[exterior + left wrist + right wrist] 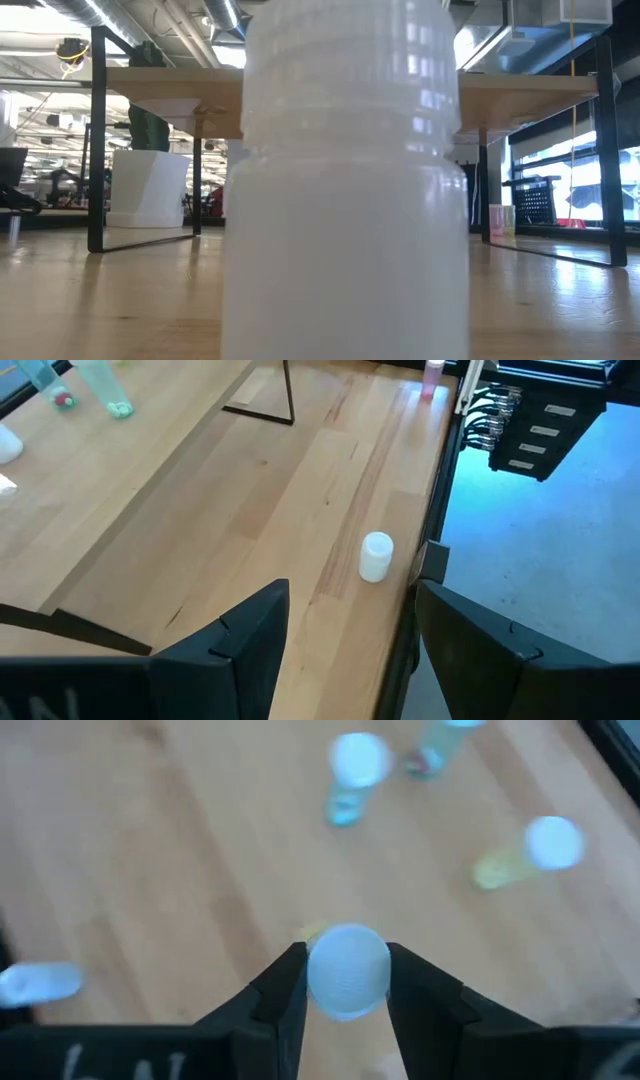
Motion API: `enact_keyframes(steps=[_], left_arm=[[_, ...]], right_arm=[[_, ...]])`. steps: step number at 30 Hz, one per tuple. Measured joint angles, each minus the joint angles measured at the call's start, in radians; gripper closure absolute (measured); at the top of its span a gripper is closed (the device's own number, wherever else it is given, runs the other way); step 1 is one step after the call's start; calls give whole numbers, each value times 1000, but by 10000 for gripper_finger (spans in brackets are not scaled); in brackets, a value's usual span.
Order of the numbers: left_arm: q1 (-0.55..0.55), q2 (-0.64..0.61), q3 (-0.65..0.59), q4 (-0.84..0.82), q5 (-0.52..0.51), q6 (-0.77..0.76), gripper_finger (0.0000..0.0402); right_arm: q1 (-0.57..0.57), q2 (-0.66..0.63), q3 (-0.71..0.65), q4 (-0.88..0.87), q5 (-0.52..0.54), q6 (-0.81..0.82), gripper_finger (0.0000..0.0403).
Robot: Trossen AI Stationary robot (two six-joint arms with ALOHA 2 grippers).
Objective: Pick and place medicine bottles onto shelf by color
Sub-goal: Put the bottom yellow pill bottle on the shelf aligned with the other yellow pill bottle
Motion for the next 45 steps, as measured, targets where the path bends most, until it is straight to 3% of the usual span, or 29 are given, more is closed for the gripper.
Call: enact_keyframes(steps=[13,35,45], left_arm=[[0,0,0,0,-1,0,189],[0,0,0,0,-14,0,189],[0,0,0,0,-15,0,189]], right_arm=[[-162,11,-6,-26,-140,-141,280],[-165,57,-8,-34,-146,-184,280],[-167,57,-8,-18,-164,-285,280]])
